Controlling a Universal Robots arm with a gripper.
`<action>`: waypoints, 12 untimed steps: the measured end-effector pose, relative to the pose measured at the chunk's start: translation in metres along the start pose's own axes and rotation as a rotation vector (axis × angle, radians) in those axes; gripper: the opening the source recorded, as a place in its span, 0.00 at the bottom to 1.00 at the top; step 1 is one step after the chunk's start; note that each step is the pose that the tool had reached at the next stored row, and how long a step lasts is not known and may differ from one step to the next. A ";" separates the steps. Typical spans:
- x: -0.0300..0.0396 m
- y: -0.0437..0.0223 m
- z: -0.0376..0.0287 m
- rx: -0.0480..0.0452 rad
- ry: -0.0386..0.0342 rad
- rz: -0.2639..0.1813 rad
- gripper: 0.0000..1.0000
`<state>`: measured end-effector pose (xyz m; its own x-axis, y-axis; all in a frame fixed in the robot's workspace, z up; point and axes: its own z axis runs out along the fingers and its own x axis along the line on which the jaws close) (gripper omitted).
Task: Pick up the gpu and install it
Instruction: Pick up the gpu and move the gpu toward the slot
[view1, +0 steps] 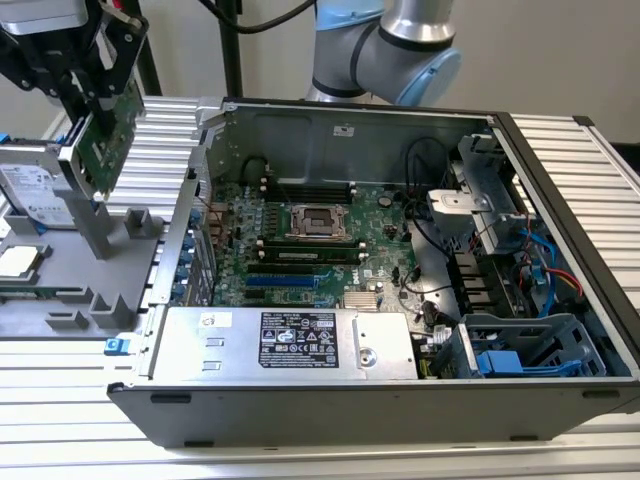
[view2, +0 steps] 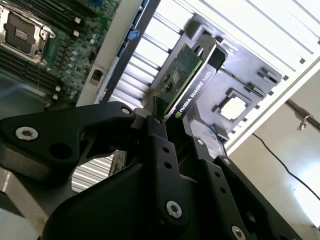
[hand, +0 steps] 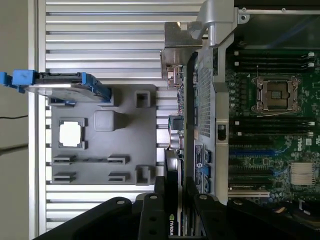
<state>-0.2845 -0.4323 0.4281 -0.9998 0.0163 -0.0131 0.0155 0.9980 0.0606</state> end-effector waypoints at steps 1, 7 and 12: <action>-0.0013 0.0000 0.0000 0.0000 0.0001 0.000 0.00; -0.0070 0.0001 0.0001 -0.0001 0.0000 0.000 0.00; -0.0119 0.0002 0.0002 -0.0001 0.0000 0.000 0.00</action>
<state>-0.2726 -0.4323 0.4282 -0.9998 0.0163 -0.0131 0.0155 0.9980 0.0607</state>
